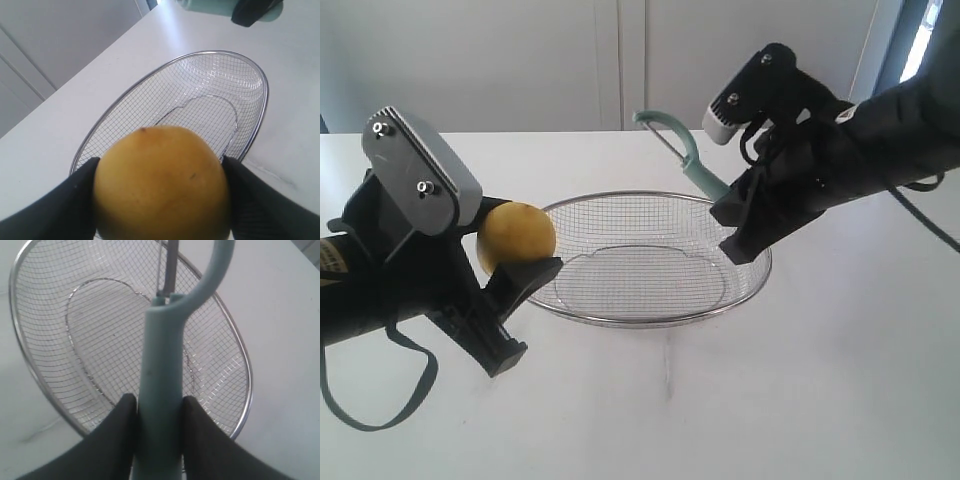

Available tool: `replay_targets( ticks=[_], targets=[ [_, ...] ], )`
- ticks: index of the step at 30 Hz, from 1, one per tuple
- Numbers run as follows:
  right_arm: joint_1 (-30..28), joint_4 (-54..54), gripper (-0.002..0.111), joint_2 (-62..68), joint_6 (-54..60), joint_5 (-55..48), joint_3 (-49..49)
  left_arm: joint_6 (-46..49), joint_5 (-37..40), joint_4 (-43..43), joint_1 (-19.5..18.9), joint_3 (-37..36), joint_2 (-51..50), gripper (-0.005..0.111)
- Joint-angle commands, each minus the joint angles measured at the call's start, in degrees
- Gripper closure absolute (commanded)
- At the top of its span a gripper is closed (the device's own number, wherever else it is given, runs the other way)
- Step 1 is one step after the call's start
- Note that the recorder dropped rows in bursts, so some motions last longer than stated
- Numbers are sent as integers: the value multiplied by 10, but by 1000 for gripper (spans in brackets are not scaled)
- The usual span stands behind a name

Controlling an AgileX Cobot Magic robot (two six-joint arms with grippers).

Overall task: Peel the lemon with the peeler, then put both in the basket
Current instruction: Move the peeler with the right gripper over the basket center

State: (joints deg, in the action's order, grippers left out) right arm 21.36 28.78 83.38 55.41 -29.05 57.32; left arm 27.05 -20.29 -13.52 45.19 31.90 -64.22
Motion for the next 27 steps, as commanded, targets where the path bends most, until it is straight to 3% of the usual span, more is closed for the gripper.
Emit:
replay_targets(
  ticks=[1, 9, 27],
  targets=[
    [2, -2, 108, 46, -3, 57, 2, -2, -6, 3, 2, -1, 2, 107],
    [2, -2, 108, 118, -2, 150, 2, -2, -6, 3, 2, -1, 2, 107],
    [33, -3, 108, 184, -2, 180, 2, -2, -6, 3, 2, -1, 2, 107]
  ],
)
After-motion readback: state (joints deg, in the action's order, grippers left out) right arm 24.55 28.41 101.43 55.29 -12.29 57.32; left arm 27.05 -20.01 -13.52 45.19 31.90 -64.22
